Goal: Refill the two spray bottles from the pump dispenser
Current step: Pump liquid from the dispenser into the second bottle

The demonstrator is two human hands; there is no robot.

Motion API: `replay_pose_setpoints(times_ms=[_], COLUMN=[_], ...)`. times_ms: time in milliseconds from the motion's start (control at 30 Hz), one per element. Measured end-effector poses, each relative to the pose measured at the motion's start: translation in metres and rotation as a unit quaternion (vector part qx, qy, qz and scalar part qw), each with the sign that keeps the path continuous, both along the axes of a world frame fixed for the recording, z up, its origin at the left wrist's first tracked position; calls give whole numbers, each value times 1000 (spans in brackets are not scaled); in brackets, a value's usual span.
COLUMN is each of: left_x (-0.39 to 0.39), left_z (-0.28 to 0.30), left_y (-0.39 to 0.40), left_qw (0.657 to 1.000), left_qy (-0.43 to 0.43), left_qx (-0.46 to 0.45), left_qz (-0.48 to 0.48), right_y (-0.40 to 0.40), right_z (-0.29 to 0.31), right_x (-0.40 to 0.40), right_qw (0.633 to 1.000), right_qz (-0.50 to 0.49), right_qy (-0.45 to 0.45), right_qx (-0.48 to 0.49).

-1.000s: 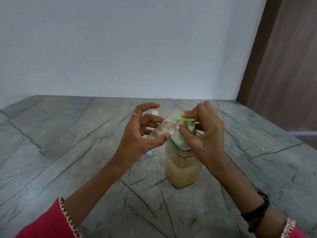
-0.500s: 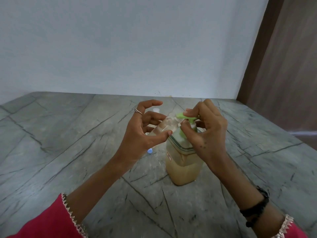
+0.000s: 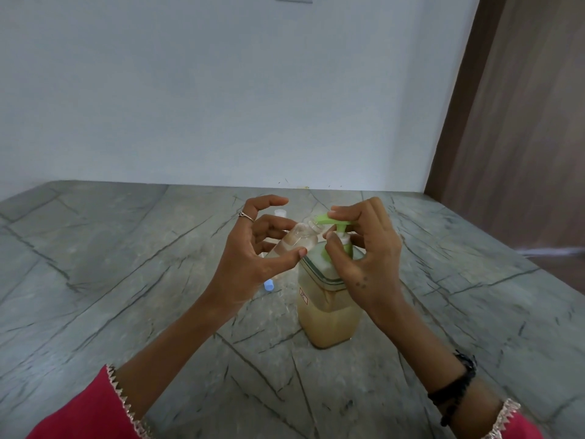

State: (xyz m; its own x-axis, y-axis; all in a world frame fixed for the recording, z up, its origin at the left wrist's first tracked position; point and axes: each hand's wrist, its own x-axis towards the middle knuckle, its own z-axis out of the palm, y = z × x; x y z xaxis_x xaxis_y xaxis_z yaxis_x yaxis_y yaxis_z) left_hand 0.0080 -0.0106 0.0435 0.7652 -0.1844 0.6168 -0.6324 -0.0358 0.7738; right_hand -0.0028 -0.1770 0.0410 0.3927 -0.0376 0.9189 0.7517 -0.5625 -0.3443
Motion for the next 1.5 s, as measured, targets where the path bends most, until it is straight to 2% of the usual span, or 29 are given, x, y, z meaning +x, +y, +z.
replay_pose_setpoints(times_ms=[400, 1333, 1500], left_x=[2, 2, 0], left_z=[-3, -4, -4], left_y=[3, 0, -1], left_qw=[999, 1000, 1000], left_qy=[-6, 12, 16], left_qx=[26, 0, -19], left_qz=[20, 2, -9], right_y=[3, 1, 2], right_z=[7, 4, 6], right_x=[3, 2, -6], right_qw=[1000, 1000, 998], right_qz=[-5, 1, -62], right_qy=[-1, 4, 3], right_qx=[13, -2, -34])
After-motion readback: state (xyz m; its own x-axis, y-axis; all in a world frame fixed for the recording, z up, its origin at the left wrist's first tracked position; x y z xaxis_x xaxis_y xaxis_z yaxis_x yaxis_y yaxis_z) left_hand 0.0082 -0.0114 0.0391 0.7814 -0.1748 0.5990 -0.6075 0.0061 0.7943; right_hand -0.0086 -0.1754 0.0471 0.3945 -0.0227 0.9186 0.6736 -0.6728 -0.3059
